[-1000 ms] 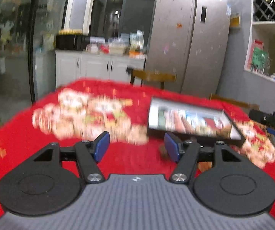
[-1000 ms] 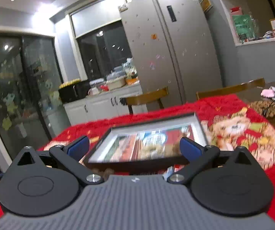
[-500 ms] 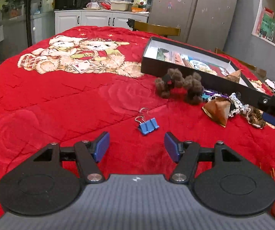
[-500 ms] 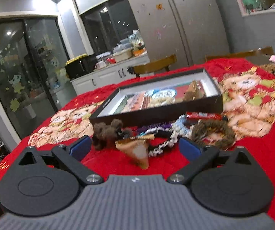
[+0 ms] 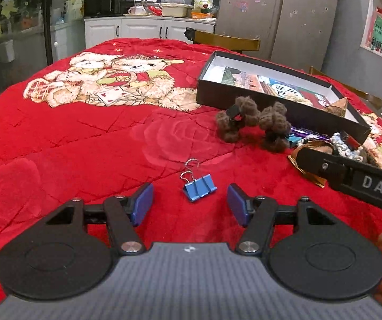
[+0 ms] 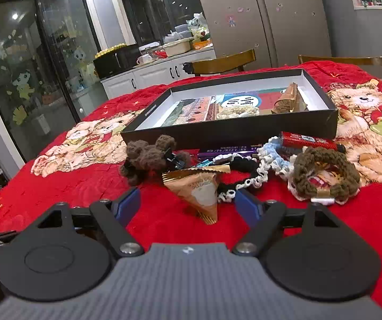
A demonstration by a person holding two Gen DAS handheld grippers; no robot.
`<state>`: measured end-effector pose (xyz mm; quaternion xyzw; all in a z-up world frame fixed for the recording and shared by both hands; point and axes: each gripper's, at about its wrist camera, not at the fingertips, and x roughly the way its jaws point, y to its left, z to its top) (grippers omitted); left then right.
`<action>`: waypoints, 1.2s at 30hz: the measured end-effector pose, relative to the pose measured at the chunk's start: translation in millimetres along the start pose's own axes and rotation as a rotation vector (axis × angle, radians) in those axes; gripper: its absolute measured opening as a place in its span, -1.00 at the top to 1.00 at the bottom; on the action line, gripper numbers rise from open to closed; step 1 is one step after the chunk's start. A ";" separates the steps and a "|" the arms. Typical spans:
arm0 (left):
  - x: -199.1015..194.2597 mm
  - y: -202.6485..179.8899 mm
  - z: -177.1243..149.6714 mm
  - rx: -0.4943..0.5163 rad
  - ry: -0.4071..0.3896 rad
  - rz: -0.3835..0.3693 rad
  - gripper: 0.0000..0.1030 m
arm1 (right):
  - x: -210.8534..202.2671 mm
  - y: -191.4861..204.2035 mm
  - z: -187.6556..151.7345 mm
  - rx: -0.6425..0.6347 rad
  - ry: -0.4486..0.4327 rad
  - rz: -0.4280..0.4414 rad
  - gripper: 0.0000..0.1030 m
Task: Organize objects
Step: 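Grasp the blue binder clip with the left tool while the right tool grasps another paper packet, then lift the clip and packet and carry both toward the black box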
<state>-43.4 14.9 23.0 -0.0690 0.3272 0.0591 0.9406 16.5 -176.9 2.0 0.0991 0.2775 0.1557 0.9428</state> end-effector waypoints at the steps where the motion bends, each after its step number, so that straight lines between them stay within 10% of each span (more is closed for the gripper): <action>1: 1.9 -1.3 0.3 0.004 -0.001 0.005 -0.31 | 1.3 0.5 1.2 0.001 0.004 -0.006 -0.64; 16: 17.8 -12.7 4.0 0.035 -0.046 0.048 0.29 | 18.2 1.1 1.2 0.005 0.043 -0.079 -0.38; 36: 11.7 -9.8 2.4 0.002 -0.088 0.064 0.36 | 9.9 -7.1 0.3 0.059 0.003 -0.100 0.36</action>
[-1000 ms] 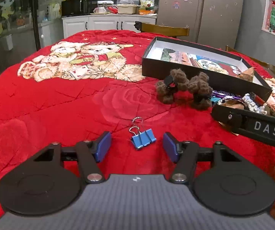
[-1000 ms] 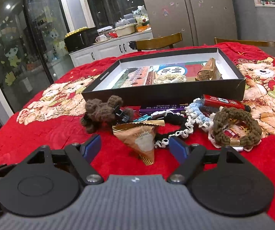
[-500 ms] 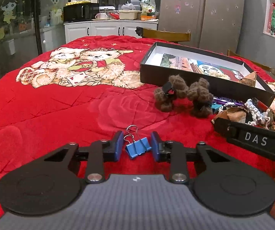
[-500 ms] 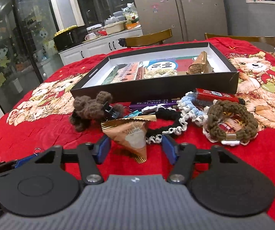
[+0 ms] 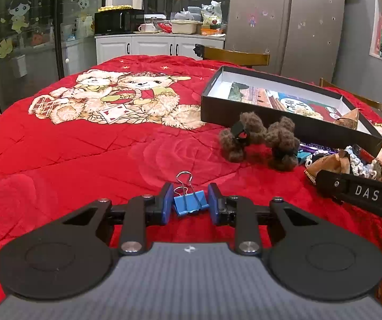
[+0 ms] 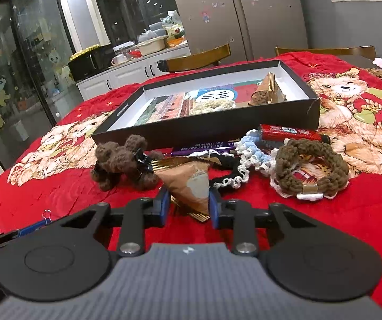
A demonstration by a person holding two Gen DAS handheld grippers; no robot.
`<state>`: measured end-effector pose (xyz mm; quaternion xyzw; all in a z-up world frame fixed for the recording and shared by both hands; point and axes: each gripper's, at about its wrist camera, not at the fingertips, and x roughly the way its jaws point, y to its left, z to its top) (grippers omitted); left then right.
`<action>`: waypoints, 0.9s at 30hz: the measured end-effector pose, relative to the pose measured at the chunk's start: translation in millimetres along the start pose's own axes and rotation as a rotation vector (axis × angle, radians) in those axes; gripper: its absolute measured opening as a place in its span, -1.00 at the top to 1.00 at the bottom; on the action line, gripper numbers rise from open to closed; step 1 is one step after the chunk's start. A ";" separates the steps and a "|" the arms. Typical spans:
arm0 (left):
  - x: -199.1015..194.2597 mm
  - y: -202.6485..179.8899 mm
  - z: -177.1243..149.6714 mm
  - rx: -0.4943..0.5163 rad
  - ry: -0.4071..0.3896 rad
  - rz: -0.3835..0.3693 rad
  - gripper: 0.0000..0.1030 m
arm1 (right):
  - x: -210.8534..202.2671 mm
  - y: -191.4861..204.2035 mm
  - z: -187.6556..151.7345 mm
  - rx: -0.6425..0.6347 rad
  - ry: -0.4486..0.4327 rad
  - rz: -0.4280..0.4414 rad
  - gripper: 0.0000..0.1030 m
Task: Organize objects
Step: 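Lift the clip and packet and carry both toward the black box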
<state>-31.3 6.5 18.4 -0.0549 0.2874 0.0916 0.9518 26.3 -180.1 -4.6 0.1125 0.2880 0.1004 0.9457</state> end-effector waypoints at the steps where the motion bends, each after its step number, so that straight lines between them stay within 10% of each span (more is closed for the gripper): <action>1: -0.5 -0.3 -0.1 0.000 -0.003 0.004 0.36 | -1.1 -0.6 -0.1 0.004 -0.006 0.005 0.36; 27: -18.2 -4.6 2.2 0.045 -0.074 -0.056 0.36 | -23.1 0.1 -0.1 0.013 -0.112 0.074 0.42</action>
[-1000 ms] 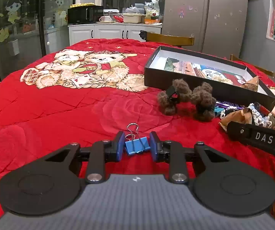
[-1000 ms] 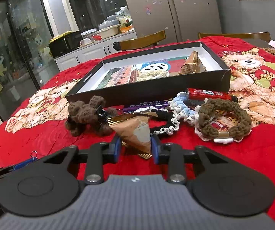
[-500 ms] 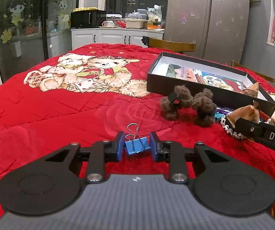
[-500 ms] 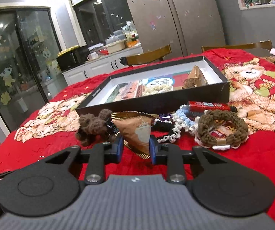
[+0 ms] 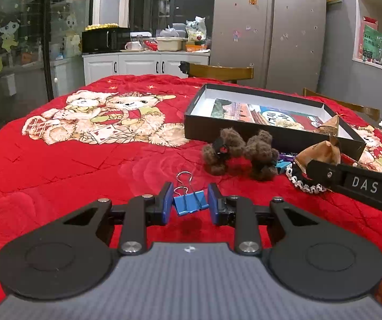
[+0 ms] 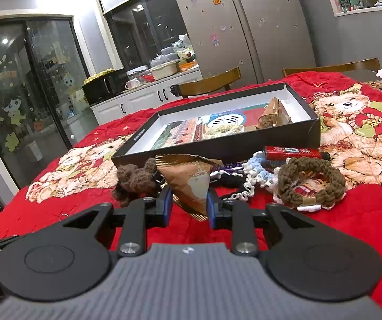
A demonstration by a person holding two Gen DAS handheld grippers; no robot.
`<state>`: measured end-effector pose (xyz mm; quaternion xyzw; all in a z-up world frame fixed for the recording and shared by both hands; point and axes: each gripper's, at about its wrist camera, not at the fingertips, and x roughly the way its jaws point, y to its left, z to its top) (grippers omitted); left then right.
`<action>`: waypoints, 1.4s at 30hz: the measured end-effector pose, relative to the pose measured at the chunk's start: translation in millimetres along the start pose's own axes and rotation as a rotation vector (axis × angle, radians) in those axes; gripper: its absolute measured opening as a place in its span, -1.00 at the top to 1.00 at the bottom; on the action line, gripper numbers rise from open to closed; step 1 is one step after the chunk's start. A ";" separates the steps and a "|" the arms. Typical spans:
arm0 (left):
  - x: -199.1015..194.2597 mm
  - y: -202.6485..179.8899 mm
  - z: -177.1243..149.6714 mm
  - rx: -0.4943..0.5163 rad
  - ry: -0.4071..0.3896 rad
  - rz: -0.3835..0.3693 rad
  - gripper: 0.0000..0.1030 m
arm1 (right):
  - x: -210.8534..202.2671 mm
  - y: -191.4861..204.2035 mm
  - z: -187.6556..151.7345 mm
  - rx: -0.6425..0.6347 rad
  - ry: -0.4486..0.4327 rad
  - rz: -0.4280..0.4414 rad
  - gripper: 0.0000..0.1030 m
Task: Organize objects
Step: 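Lift the clip and packet and carry both toward the black box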
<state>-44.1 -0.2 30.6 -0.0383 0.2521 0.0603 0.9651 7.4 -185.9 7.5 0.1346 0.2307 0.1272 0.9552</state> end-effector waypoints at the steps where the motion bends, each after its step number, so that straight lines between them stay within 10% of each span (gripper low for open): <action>1: -1.0 1.9 2.2 -0.002 0.001 -0.005 0.36 | -1.0 1.3 1.1 -0.005 0.000 0.005 0.42; 24: -12.6 4.9 118.7 0.112 -0.164 -0.110 0.36 | -5.8 23.3 94.9 -0.017 -0.032 0.231 0.42; 42: 42.9 -3.1 215.3 0.096 -0.178 -0.150 0.36 | 53.7 35.0 159.7 0.042 0.003 0.197 0.42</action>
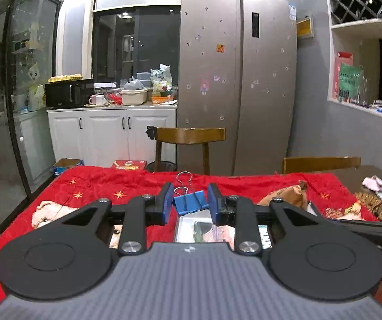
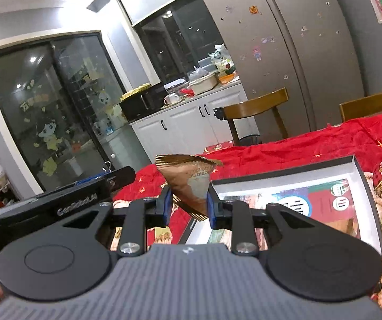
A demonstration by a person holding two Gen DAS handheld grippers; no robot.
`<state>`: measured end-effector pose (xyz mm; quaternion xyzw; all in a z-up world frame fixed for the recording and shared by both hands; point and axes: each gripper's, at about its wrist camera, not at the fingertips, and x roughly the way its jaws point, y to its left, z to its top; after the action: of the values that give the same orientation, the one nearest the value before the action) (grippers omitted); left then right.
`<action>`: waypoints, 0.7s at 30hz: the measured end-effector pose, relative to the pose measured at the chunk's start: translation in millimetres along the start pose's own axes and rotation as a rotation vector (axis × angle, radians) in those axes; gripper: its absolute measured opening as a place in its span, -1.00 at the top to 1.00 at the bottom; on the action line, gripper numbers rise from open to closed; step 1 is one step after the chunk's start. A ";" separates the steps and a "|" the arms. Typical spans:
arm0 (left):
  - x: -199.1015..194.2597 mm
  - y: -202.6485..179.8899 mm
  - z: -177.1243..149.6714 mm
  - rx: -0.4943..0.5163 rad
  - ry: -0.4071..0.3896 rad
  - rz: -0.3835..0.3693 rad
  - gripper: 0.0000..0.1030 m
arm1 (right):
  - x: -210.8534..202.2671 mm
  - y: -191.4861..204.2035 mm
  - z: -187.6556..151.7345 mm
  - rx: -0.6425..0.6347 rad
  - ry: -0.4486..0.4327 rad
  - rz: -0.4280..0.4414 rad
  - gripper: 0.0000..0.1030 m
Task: Organize objects
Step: 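Lift the clip and packet and carry both toward the black box, then lower the clip into the box and open the left tool while the right tool releases the packet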
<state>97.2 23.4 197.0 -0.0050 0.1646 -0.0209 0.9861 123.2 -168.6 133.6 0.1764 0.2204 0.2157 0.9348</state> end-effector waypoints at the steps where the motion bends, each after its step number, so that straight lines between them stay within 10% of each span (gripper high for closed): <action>1: 1.7 0.7 2.6 -0.006 0.002 -0.008 0.36 | 1.8 -1.0 2.7 0.004 0.000 0.002 0.42; 21: 87.1 14.1 -16.7 -0.051 0.200 -0.106 0.36 | 51.4 -30.8 -5.7 0.053 0.089 -0.112 0.41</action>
<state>174.7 33.6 152.7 -0.0369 0.2620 -0.0691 0.9619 172.1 -168.5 98.4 0.1787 0.2767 0.1650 0.9297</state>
